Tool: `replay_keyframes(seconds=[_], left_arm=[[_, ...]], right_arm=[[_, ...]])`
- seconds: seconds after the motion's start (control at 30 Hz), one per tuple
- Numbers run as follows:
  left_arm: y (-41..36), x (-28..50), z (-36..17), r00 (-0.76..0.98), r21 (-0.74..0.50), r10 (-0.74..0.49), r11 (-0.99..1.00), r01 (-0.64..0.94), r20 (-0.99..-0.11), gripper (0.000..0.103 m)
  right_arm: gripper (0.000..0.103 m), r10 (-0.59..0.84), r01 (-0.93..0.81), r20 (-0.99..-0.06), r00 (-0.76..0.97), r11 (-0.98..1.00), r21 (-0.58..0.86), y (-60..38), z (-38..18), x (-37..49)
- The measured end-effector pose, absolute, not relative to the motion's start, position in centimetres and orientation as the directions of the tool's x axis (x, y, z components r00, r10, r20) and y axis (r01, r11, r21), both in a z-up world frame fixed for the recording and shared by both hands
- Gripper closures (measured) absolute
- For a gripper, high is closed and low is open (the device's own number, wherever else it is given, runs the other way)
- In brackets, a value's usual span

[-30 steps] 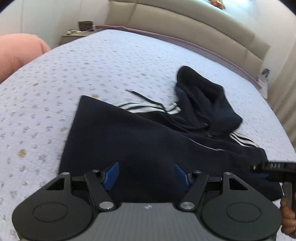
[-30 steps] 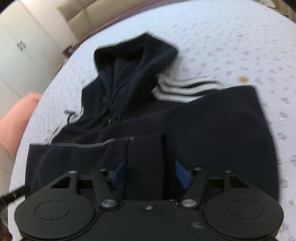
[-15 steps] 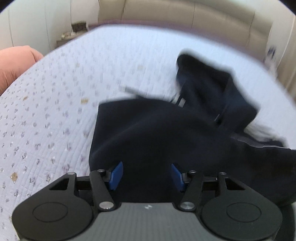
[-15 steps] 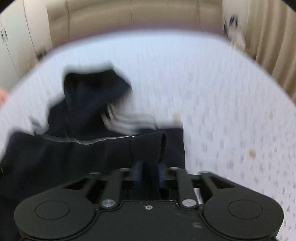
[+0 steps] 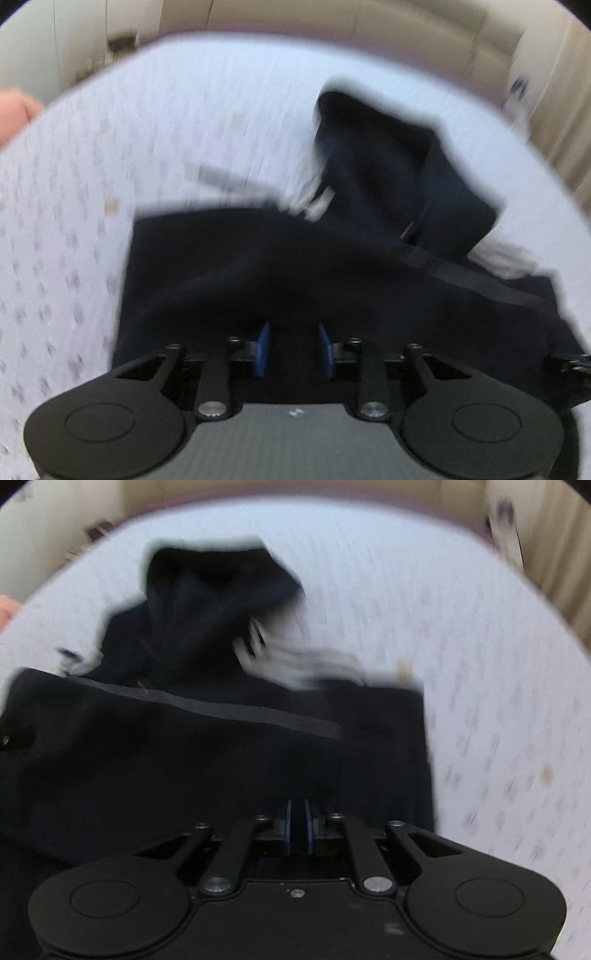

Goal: Fold large clothes

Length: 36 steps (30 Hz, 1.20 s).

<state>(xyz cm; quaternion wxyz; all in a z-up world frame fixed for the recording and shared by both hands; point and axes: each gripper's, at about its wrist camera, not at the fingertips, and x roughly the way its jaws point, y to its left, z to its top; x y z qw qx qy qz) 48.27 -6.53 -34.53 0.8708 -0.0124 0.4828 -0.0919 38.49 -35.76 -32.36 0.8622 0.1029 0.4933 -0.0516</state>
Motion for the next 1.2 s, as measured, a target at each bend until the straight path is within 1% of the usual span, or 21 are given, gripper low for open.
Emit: replay_keyframes(seconds=[0.07,0.13,0.23,0.33,0.4,0.47,0.5,0.6,0.67,0.73,0.77,0.8,0.87,0.9,0.93,0.97,1.0,1.03,1.1,1.13,1.2], left_arm=[[-6.1,48.2,-34.8,0.532,-0.131,-0.194,0.979,0.154,-0.825,0.071],[-6.1,48.0,-33.6,0.54,-0.124,-0.205,0.975,0.183,-0.816,0.072],[-5.4,48.0,-30.3,0.599,-0.172,-0.282,0.957,0.236,-0.749,0.071],[-5.9,51.0,-27.1,0.67,-0.158,-0.304,0.95,0.27,-0.677,0.07],[-7.0,54.3,-25.8,0.704,-0.131,-0.305,0.948,0.291,-0.642,0.069],[-8.7,57.9,-25.4,0.723,-0.095,-0.299,0.946,0.31,-0.623,0.067],[-9.6,60.3,-25.6,0.728,-0.086,-0.299,0.945,0.315,-0.617,0.065],[-12.0,66.2,-27.2,0.719,-0.061,-0.291,0.943,0.328,-0.631,0.065],[-13.1,69.5,-28.7,0.701,-0.035,-0.274,0.942,0.335,-0.659,0.063],[-13.8,72.1,-30.4,0.662,-0.067,-0.288,0.939,0.338,-0.692,0.057],[-14.0,73.0,-31.2,0.649,-0.081,-0.29,0.94,0.332,-0.703,0.051],[-14.1,74.1,-32.1,0.64,-0.095,-0.289,0.943,0.32,-0.712,0.046],[-14.4,75.6,-33.5,0.616,-0.121,-0.302,0.94,0.318,-0.727,0.044],[-14.4,76.4,-34.4,0.593,-0.141,-0.311,0.938,0.315,-0.742,0.048],[-14.4,77.2,-35.2,0.58,-0.151,-0.31,0.94,0.307,-0.753,0.055],[-14.6,77.7,-35.8,0.569,-0.16,-0.317,0.938,0.308,-0.759,0.081],[-14.7,78.2,-36.1,0.56,-0.16,-0.321,0.935,0.317,-0.764,0.092],[-14.8,78.3,-35.8,0.574,-0.14,-0.307,0.938,0.317,-0.759,0.094],[-14.7,77.7,-34.3,0.632,-0.086,-0.289,0.939,0.332,-0.719,0.095],[-14.3,77.0,-33.1,0.667,-0.059,-0.281,0.94,0.335,-0.691,0.095],[-12.5,75.4,-30.3,0.709,-0.06,-0.296,0.939,0.338,-0.64,0.096]], right_arm=[[0.096,0.013,0.177,-0.861,0.508,0.977,0.119,-35.8,-32.4,38.8],[0.094,0.034,0.139,-0.863,0.505,0.983,0.12,-36.0,-31.5,39.1],[0.092,0.096,0.105,-0.808,0.581,0.976,0.191,-37.2,-28.5,39.5],[0.083,0.088,0.079,-0.711,0.697,0.977,0.199,-38.3,-25.1,42.4],[0.08,0.084,0.064,-0.653,0.753,0.978,0.2,-38.5,-23.8,45.4],[0.067,0.072,0.054,-0.593,0.802,0.98,0.192,-38.5,-23.2,48.9],[0.066,0.068,0.053,-0.57,0.819,0.98,0.194,-38.4,-23.2,50.4],[0.062,0.062,0.046,-0.54,0.839,0.982,0.184,-38.0,-23.7,54.8],[0.051,0.044,0.06,-0.548,0.835,0.983,0.171,-37.5,-24.7,57.5],[0.046,0.043,0.068,-0.553,0.832,0.982,0.178,-37.1,-25.7,60.0],[0.039,0.046,0.07,-0.557,0.83,0.981,0.184,-37.0,-26.2,61.1],[0.035,0.041,0.077,-0.564,0.825,0.98,0.183,-36.7,-26.6,62.1],[0.032,-0.009,0.119,-0.595,0.804,0.982,0.147,-35.8,-27.7,64.5],[0.032,-0.032,0.143,-0.615,0.788,0.981,0.131,-35.5,-28.2,65.4],[0.032,-0.044,0.159,-0.641,0.766,0.98,0.123,-35.1,-29.0,66.5],[0.035,-0.05,0.167,-0.667,0.743,0.98,0.112,-34.7,-29.8,67.4],[0.047,-0.066,0.171,-0.703,0.708,0.982,0.08,-34.4,-30.6,68.7],[0.087,-0.077,0.169,-0.723,0.687,0.984,0.057,-34.4,-31.1,69.3],[0.091,-0.069,0.166,-0.689,0.721,0.983,0.075,-35.2,-29.9,68.6],[0.092,-0.069,0.159,-0.643,0.763,0.984,0.082,-35.7,-28.6,67.5],[0.092,-0.068,0.144,-0.558,0.827,0.985,0.093,-36.9,-26.1,64.7]])
